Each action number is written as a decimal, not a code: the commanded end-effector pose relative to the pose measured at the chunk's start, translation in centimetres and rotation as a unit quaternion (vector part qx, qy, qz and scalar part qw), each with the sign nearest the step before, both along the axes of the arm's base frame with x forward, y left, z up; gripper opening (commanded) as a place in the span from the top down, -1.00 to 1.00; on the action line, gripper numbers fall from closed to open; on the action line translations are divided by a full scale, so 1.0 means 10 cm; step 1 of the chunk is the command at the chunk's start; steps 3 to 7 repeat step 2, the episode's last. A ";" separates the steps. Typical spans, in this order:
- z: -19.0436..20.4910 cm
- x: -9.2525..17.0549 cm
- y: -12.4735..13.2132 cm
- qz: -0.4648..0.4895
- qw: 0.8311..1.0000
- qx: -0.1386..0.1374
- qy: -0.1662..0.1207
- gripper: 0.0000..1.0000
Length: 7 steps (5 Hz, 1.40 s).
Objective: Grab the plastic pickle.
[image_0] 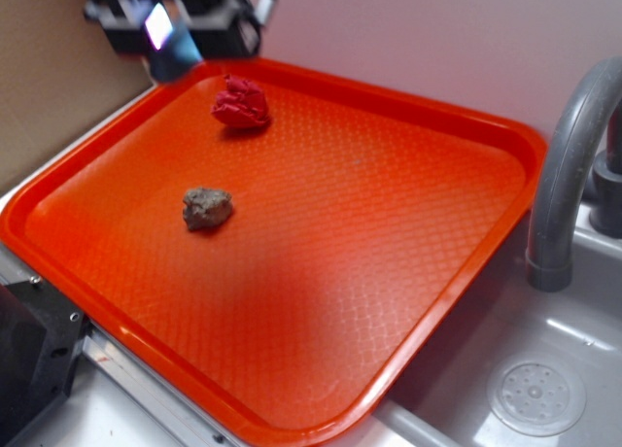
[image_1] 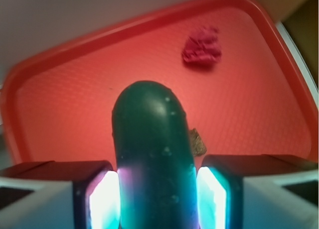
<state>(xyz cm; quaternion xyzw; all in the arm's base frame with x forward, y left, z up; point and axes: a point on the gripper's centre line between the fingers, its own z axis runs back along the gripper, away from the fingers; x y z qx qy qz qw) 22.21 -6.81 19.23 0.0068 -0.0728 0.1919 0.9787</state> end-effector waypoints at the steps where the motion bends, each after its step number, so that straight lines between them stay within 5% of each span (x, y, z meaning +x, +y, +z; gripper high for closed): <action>1: 0.53 0.02 0.26 -0.016 0.998 -0.039 -0.036 1.00; 7: 0.54 0.00 0.27 -0.028 0.998 -0.050 -0.041 1.00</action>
